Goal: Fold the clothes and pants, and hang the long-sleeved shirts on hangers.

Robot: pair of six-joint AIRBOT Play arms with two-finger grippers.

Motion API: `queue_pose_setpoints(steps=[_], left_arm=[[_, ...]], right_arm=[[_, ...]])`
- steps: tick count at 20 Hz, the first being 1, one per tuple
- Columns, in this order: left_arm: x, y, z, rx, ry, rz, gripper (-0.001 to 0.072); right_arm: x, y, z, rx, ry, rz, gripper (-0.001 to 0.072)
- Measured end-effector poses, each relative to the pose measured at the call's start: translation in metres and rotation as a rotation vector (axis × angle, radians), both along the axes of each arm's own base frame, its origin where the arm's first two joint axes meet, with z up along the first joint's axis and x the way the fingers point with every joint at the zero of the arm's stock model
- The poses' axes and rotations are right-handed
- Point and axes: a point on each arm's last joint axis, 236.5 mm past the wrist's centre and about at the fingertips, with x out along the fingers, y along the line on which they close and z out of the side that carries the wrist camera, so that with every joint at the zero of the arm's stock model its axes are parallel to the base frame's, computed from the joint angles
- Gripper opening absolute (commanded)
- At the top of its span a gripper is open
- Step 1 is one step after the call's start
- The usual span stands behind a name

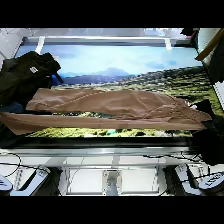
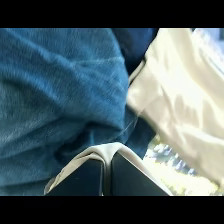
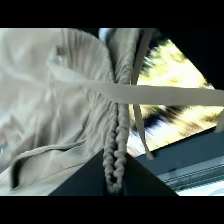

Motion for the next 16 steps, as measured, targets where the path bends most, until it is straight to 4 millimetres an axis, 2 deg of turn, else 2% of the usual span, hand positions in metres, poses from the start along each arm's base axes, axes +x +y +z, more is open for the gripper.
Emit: queue_pose_setpoints(steps=[2, 4, 8, 12, 16], left_arm=[[0.013, -0.005, 0.012, 0.050, -0.026, -0.032, 0.0008], [0.038, -0.010, 0.023, 0.127, -0.048, -0.068, 0.0008], [0.093, -0.005, 0.029, 0.285, 0.007, -0.089, 0.0008], [0.154, -0.010, 0.013, 0.442, 0.124, -0.166, 0.0008], [0.202, -0.021, -0.023, 0.507, 0.213, -0.215, 0.0009]], right_arm=[[0.002, 0.000, 0.010, -0.018, 0.000, -0.013, 0.0028], [0.009, 0.004, 0.013, -0.020, 0.002, -0.008, 0.0028], [0.046, 0.007, 0.008, -0.016, -0.010, -0.032, 0.0028], [0.090, 0.007, -0.019, 0.020, 0.006, -0.084, 0.0029], [0.121, -0.002, -0.056, 0.060, 0.042, -0.168, 0.0028]])
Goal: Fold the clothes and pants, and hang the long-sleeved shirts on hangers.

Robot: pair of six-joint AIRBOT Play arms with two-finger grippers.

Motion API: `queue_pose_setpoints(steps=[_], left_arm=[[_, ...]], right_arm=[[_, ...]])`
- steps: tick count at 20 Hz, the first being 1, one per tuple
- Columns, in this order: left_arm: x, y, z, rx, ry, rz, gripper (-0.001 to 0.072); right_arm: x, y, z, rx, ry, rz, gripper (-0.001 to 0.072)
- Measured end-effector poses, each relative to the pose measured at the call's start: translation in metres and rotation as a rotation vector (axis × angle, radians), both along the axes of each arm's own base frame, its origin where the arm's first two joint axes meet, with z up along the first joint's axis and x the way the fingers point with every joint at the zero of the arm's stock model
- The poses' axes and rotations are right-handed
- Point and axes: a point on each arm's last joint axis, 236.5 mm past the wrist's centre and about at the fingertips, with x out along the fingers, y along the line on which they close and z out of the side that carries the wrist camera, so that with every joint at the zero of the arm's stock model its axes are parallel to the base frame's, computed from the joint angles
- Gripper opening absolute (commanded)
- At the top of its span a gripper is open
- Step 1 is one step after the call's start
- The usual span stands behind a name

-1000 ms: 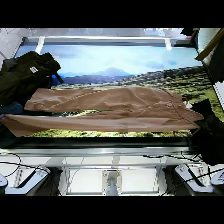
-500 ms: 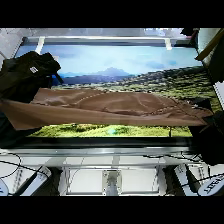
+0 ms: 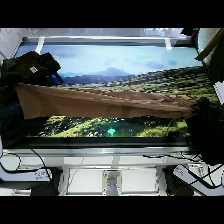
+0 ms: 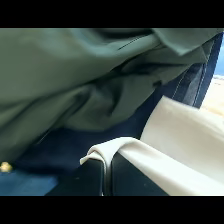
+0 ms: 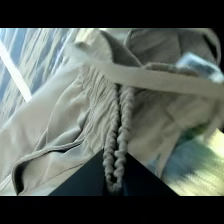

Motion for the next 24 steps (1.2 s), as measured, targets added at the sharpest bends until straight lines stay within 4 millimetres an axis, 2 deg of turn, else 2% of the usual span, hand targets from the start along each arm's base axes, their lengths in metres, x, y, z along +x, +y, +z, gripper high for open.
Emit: queue_pose_setpoints(steps=[3, 7, 8, 9, 10, 11, 13, 14, 18, 22, 24], left_arm=[[0.021, -0.004, -0.029, 0.002, 0.046, 0.010, 0.0009], [0.032, -0.006, -0.058, -0.010, 0.081, 0.030, 0.0012], [0.034, -0.006, -0.061, -0.012, 0.082, 0.034, 0.0060], [0.037, -0.007, -0.063, -0.015, 0.073, 0.038, 0.0304], [0.041, -0.005, -0.062, -0.008, 0.061, 0.038, 0.0635], [0.044, -0.006, -0.061, -0.012, 0.050, 0.042, 0.0701], [0.053, -0.014, -0.057, -0.037, 0.014, 0.038, 0.0701], [0.058, -0.018, -0.053, -0.048, -0.005, 0.036, 0.0701], [0.071, -0.029, -0.029, -0.061, -0.073, 0.021, 0.0701], [0.073, -0.034, 0.001, -0.059, -0.135, 0.012, 0.0701], [0.072, -0.035, 0.019, -0.054, -0.166, 0.010, 0.0701]], right_arm=[[0.017, -0.010, -0.013, -0.008, -0.008, -0.053, 0.0029], [0.039, -0.020, -0.013, -0.033, -0.034, -0.077, 0.0030], [0.045, -0.021, -0.012, -0.039, -0.041, -0.074, 0.0030], [0.052, -0.020, -0.009, -0.048, -0.050, -0.065, 0.0030], [0.060, -0.021, -0.005, -0.064, -0.064, -0.061, 0.0030], [0.067, -0.019, -0.002, -0.074, -0.076, -0.051, 0.0051], [0.082, -0.018, 0.008, -0.100, -0.109, -0.043, 0.0303], [0.088, -0.018, 0.014, -0.112, -0.128, -0.042, 0.0339], [0.102, -0.021, 0.037, -0.141, -0.170, -0.025, 0.0340], [0.098, -0.020, 0.048, -0.152, -0.147, 0.030, 0.0341], [0.090, -0.031, 0.052, -0.172, -0.125, 0.041, 0.0343]])
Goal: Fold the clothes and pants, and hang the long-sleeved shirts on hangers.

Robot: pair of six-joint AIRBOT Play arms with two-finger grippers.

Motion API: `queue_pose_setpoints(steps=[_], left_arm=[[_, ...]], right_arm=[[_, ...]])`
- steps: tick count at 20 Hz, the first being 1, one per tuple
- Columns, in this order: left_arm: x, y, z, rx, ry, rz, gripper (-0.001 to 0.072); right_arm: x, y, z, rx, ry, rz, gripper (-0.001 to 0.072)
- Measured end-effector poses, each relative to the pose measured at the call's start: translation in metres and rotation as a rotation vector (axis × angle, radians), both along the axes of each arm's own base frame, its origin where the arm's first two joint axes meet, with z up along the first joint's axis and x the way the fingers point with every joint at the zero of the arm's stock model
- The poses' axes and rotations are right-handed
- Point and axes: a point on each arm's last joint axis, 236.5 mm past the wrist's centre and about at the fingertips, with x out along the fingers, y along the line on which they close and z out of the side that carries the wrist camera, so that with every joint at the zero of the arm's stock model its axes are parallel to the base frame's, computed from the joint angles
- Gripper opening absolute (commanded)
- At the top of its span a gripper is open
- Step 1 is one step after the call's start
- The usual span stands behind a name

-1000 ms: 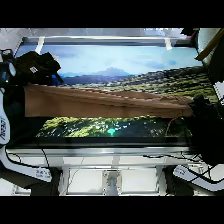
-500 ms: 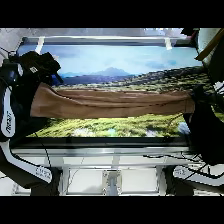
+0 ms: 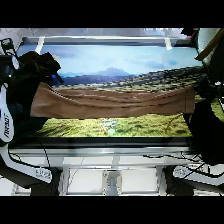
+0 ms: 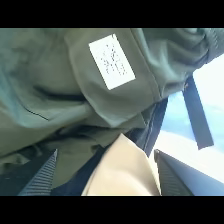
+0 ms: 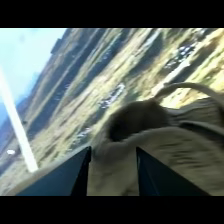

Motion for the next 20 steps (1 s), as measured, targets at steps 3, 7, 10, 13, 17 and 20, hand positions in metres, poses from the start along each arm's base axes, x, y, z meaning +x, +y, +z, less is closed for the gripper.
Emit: queue_pose_setpoints(steps=[3, 7, 10, 13, 17, 20], left_arm=[[-0.003, -0.003, 0.026, 0.006, -0.046, -0.004, 0.0701], [-0.005, -0.019, 0.052, -0.007, -0.100, -0.026, 0.0701], [-0.002, -0.040, 0.062, -0.021, -0.120, -0.061, 0.0701], [0.001, -0.064, 0.066, -0.037, -0.130, -0.101, 0.0701], [0.004, -0.086, 0.067, -0.047, -0.135, -0.137, 0.0701], [0.005, -0.096, 0.068, -0.061, -0.139, -0.141, 0.0701]], right_arm=[[-0.021, -0.019, -0.005, -0.001, 0.061, -0.006, 0.0417], [-0.053, -0.031, -0.042, 0.079, 0.192, 0.028, 0.0515], [-0.061, -0.029, -0.070, 0.128, 0.241, 0.095, 0.0522], [-0.053, -0.038, -0.087, 0.128, 0.225, 0.101, 0.0521], [-0.040, -0.047, -0.107, 0.134, 0.222, 0.126, 0.0531], [-0.034, -0.043, -0.123, 0.170, 0.243, 0.180, 0.0553]])
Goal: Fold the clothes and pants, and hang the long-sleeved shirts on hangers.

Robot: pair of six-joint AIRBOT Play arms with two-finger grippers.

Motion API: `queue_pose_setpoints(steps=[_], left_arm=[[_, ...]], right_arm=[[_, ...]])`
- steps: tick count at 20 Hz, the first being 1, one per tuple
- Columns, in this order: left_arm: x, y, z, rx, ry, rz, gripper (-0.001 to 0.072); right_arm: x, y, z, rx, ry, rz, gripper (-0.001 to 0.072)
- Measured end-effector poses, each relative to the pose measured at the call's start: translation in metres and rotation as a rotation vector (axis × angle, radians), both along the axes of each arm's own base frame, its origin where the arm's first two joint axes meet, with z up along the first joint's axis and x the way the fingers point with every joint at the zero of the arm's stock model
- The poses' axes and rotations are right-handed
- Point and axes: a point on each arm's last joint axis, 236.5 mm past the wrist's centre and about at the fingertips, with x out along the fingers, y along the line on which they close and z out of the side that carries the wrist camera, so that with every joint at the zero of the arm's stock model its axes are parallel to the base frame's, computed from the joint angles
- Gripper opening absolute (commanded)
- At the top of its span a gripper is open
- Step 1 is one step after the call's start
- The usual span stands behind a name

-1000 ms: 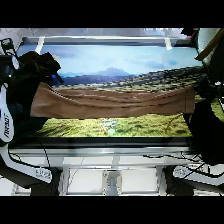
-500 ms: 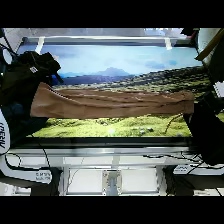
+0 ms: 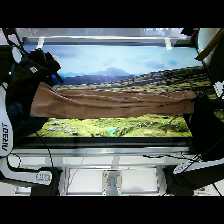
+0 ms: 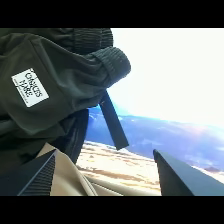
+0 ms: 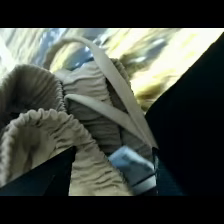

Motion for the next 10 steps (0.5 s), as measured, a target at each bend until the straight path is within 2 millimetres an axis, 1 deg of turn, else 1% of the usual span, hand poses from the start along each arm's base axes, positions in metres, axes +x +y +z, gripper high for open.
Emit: queue_pose_setpoints(steps=[3, 6, 10], left_arm=[[0.000, -0.004, -0.001, -0.006, 0.003, -0.004, 0.0701], [-0.001, -0.006, -0.002, -0.009, 0.011, -0.004, 0.0701], [-0.005, -0.006, -0.007, -0.011, 0.035, 0.000, 0.0701]], right_arm=[[0.004, 0.004, -0.009, 0.038, 0.016, 0.047, 0.0553], [0.002, 0.015, -0.011, 0.095, 0.033, 0.118, 0.0553], [0.001, 0.034, -0.003, 0.175, 0.008, 0.202, 0.0551]])
